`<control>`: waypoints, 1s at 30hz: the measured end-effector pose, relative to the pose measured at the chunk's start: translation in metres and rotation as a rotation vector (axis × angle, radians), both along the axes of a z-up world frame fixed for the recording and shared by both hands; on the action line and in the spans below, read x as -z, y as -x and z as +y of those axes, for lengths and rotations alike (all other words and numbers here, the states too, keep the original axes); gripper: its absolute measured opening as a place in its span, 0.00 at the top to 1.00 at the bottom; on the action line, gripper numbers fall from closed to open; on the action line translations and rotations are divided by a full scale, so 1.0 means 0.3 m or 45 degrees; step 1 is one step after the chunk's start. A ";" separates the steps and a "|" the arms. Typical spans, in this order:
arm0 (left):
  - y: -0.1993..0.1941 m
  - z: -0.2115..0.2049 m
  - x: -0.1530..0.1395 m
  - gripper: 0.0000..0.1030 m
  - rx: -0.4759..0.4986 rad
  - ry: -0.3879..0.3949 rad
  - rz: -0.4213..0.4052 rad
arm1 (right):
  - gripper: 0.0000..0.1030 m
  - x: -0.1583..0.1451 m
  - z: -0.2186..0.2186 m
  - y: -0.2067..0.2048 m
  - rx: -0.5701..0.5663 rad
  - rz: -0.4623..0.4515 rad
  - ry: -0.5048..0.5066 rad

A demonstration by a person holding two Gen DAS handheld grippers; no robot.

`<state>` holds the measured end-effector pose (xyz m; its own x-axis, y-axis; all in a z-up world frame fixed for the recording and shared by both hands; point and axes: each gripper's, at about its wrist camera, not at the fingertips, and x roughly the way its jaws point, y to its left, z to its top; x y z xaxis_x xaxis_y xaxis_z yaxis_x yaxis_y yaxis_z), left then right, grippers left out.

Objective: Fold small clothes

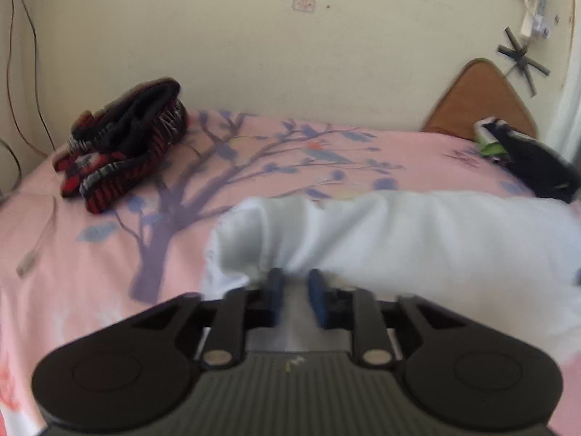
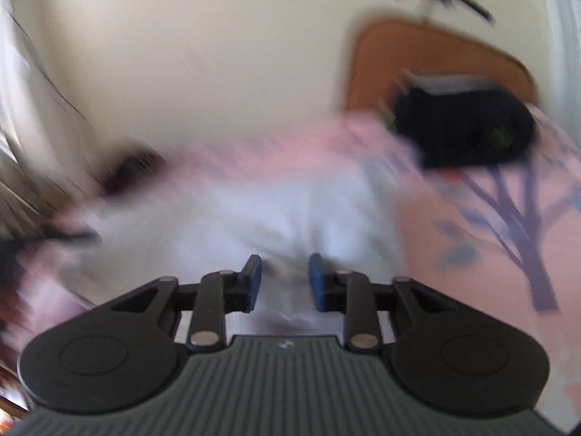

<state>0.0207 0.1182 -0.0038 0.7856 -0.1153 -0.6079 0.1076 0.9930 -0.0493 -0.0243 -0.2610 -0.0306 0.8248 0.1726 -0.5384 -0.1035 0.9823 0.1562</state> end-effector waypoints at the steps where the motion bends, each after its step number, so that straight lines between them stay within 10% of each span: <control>1: -0.018 0.020 0.002 0.89 -0.014 0.030 0.025 | 0.80 0.014 -0.014 0.022 -0.010 -0.018 -0.005; 10: 0.076 0.032 -0.172 0.87 0.028 0.297 -0.093 | 0.70 -0.173 0.086 0.111 -0.081 -0.187 0.059; 16: -0.118 -0.156 -0.060 0.84 0.124 0.126 0.099 | 0.68 -0.165 0.321 -0.215 -0.303 -0.053 -0.026; 20: -0.226 -0.069 -0.008 0.94 -0.011 0.143 0.145 | 0.81 -0.027 0.254 -0.379 -0.065 0.058 0.121; 24: -0.218 0.012 -0.024 0.95 -0.074 0.318 0.179 | 0.99 0.003 -0.023 -0.295 0.052 0.103 -0.357; 28: -0.090 -0.060 -0.106 0.95 0.057 0.424 0.040 | 0.43 -0.047 -0.181 -0.032 0.110 -0.062 -0.520; 30: -0.047 -0.130 -0.122 0.94 0.201 0.539 0.042 | 0.41 -0.034 -0.237 0.035 0.146 -0.059 -0.580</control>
